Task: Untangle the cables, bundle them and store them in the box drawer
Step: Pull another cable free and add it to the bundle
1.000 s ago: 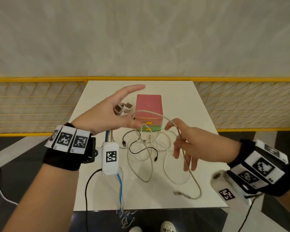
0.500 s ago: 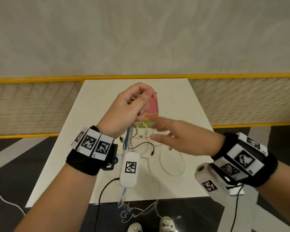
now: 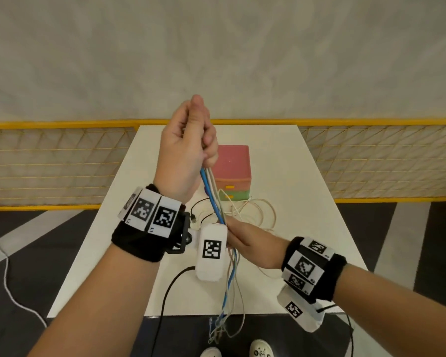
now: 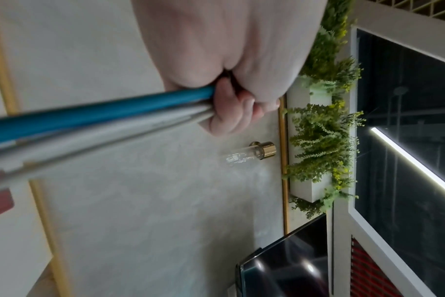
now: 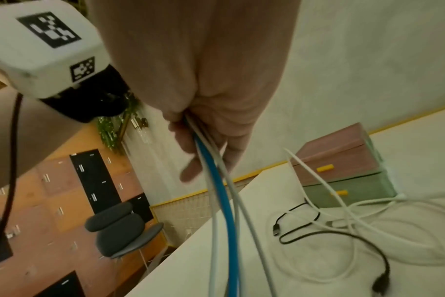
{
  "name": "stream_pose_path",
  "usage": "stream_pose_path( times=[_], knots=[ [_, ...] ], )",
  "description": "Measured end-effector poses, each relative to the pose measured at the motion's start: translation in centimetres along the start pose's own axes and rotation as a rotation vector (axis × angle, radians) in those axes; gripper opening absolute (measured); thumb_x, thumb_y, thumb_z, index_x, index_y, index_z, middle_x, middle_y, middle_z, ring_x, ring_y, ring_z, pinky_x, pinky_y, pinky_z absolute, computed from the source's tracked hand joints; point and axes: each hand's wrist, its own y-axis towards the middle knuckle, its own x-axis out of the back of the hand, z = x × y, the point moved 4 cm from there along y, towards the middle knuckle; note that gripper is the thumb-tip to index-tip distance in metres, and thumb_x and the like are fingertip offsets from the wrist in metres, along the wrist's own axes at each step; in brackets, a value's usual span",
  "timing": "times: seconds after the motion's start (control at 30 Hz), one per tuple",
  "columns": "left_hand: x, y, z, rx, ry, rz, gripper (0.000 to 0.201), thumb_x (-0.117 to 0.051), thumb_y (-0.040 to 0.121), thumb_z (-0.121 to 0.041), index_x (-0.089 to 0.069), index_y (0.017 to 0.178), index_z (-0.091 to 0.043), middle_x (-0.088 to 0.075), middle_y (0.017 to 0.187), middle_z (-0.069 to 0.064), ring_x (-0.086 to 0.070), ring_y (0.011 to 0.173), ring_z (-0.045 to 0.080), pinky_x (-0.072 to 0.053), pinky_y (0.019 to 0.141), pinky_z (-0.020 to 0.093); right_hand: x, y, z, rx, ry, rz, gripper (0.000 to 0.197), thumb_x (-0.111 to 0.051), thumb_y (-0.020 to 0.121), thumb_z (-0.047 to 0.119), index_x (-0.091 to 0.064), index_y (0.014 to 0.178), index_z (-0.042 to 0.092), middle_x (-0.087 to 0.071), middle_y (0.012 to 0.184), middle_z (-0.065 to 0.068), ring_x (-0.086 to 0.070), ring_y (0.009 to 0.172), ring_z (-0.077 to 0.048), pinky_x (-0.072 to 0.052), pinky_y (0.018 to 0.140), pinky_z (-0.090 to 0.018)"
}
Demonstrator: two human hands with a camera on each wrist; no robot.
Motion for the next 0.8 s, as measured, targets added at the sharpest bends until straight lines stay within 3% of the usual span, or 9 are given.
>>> stream_pose_path(
  times=[0.1, 0.2, 0.3, 0.4, 0.53, 0.63, 0.7, 0.77, 0.8],
  knots=[
    [0.5, -0.5, 1.6, 0.064, 0.071, 0.007, 0.038, -0.036, 0.104, -0.031, -0.041, 0.070, -0.016, -0.036, 0.055, -0.003, -0.025, 0.040, 0.008, -0.022, 0.038, 0.017, 0.3, 0.7, -0.3, 0.009, -0.036, 0.065, 0.026, -0.037, 0.100, 0.024, -0.043, 0.110, 0.000, -0.061, 0.096, -0.009, -0.058, 0.086, -0.021, -0.049, 0.084, -0.044],
    [0.5, -1.7, 4.2, 0.118, 0.261, 0.067, 0.042, -0.040, 0.101, -0.037, -0.043, 0.066, -0.015, -0.036, 0.060, 0.012, -0.027, 0.041, 0.014, -0.024, 0.040, 0.021, 0.8, 1.7, 1.1, 0.073, 0.217, -0.063, 0.029, -0.036, 0.099, 0.020, -0.039, 0.120, -0.001, -0.061, 0.099, -0.005, -0.060, 0.095, -0.022, -0.049, 0.092, -0.040],
    [1.0, -2.4, 5.7, 0.136, 0.355, 0.034, 0.045, -0.040, 0.101, -0.039, -0.042, 0.065, -0.012, -0.034, 0.061, 0.015, -0.025, 0.043, 0.016, -0.022, 0.042, 0.023, -0.5, 2.4, 0.7, 0.081, 0.295, -0.087, 0.026, -0.028, 0.100, 0.019, -0.044, 0.105, 0.000, -0.057, 0.088, -0.005, -0.058, 0.084, -0.016, -0.049, 0.085, -0.042],
    [2.2, -2.0, 6.0, 0.147, 0.293, -0.080, 0.047, -0.041, 0.102, -0.038, -0.040, 0.062, -0.012, -0.032, 0.061, 0.011, -0.024, 0.040, 0.014, -0.019, 0.040, 0.022, -2.9, 2.2, -2.1, 0.017, 0.106, 0.025, 0.026, -0.028, 0.101, 0.026, -0.042, 0.098, 0.005, -0.054, 0.088, -0.009, -0.051, 0.078, -0.022, -0.045, 0.081, -0.043],
    [3.8, -1.4, 6.1, 0.160, 0.252, -0.191, 0.047, -0.041, 0.101, -0.039, -0.039, 0.061, -0.015, -0.031, 0.061, 0.008, -0.024, 0.040, 0.011, -0.017, 0.040, 0.021, -4.6, 1.5, -7.1, -0.125, -0.116, 0.269, 0.031, -0.031, 0.101, 0.028, -0.047, 0.116, 0.007, -0.061, 0.115, -0.012, -0.058, 0.102, -0.027, -0.045, 0.095, -0.041],
    [4.7, -0.9, 5.9, 0.159, 0.236, -0.238, 0.045, -0.041, 0.101, -0.040, -0.038, 0.064, -0.015, -0.034, 0.061, 0.003, -0.025, 0.040, 0.009, -0.015, 0.041, 0.023, -3.1, 0.4, -9.9, -0.230, -0.231, 0.448, 0.030, -0.050, 0.094, 0.018, -0.052, 0.123, 0.012, -0.058, 0.128, -0.005, -0.055, 0.116, -0.020, -0.042, 0.101, -0.029],
    [5.1, -0.6, 6.1, 0.171, 0.234, -0.251, 0.044, -0.042, 0.101, -0.040, -0.037, 0.065, -0.015, -0.032, 0.062, 0.004, -0.024, 0.041, 0.010, -0.012, 0.043, 0.026, -0.5, 0.2, -11.4, -0.327, -0.154, 0.371, 0.025, -0.052, 0.086, 0.004, -0.064, 0.104, 0.016, -0.066, 0.113, -0.005, -0.063, 0.106, -0.021, -0.048, 0.092, -0.026],
    [5.4, -0.5, 6.5, 0.191, 0.249, -0.254, 0.044, -0.042, 0.101, -0.041, -0.036, 0.066, -0.015, -0.032, 0.063, 0.004, -0.024, 0.042, 0.010, -0.012, 0.045, 0.029, 2.9, 0.7, -13.6, -0.416, -0.106, 0.128, 0.032, -0.045, 0.078, -0.003, -0.064, 0.076, 0.023, -0.069, 0.091, -0.006, -0.067, 0.091, -0.027, -0.052, 0.081, -0.029],
    [5.4, -0.5, 6.9, 0.201, 0.259, -0.255, 0.044, -0.042, 0.100, -0.041, -0.036, 0.066, -0.014, -0.032, 0.063, 0.004, -0.024, 0.043, 0.010, -0.012, 0.045, 0.030, 4.7, 0.8, -14.9, -0.460, -0.152, 0.004, 0.034, -0.044, 0.077, -0.004, -0.062, 0.071, 0.025, -0.067, 0.089, -0.004, -0.066, 0.089, -0.028, -0.050, 0.078, -0.028]
  ],
)
